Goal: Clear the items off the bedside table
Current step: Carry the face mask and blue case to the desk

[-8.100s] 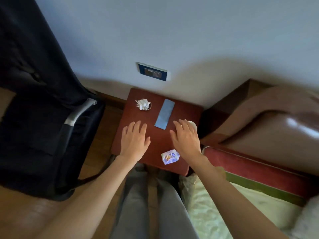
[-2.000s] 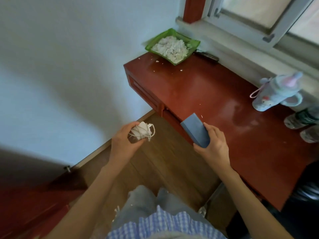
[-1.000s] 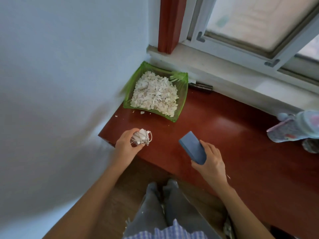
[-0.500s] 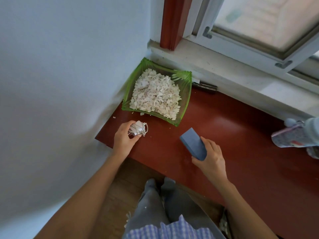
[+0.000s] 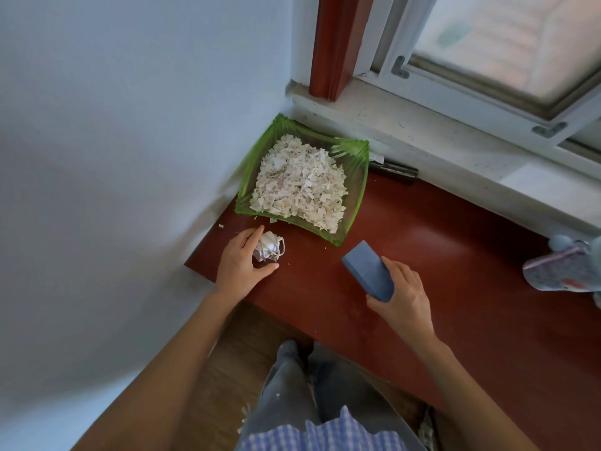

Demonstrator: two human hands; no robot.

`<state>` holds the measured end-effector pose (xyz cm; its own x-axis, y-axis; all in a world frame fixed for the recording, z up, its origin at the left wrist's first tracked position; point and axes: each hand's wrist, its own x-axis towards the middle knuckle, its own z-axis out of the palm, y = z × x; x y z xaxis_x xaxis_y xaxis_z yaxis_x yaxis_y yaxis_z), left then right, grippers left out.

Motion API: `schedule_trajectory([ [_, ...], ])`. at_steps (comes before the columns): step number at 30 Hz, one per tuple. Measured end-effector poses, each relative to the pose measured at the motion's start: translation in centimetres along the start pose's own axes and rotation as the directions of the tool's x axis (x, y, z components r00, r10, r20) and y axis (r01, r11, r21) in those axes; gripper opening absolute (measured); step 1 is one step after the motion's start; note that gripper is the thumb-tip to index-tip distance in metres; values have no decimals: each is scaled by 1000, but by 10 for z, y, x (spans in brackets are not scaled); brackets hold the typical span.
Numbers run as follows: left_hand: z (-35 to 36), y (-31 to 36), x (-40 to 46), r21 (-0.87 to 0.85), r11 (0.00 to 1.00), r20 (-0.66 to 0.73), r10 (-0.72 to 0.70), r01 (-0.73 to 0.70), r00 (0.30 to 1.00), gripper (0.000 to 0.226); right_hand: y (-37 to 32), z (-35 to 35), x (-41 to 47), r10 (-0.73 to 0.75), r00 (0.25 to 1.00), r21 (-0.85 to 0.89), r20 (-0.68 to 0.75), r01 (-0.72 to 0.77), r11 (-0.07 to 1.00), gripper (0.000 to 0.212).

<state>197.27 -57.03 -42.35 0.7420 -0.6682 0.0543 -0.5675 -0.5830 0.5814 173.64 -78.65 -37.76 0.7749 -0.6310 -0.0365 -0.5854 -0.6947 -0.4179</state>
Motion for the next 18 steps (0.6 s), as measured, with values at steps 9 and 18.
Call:
schedule_trajectory([
  [9, 14, 47, -31, 225, 922, -20, 327, -314, 945, 50, 15, -8, 2, -14, 1000, -6, 4, 14, 1000, 81],
  [18, 62, 71, -55, 348, 884, 411, 157, -314, 898, 64, 41, -13, -1, 17, 1000, -30, 13, -17, 999, 80],
])
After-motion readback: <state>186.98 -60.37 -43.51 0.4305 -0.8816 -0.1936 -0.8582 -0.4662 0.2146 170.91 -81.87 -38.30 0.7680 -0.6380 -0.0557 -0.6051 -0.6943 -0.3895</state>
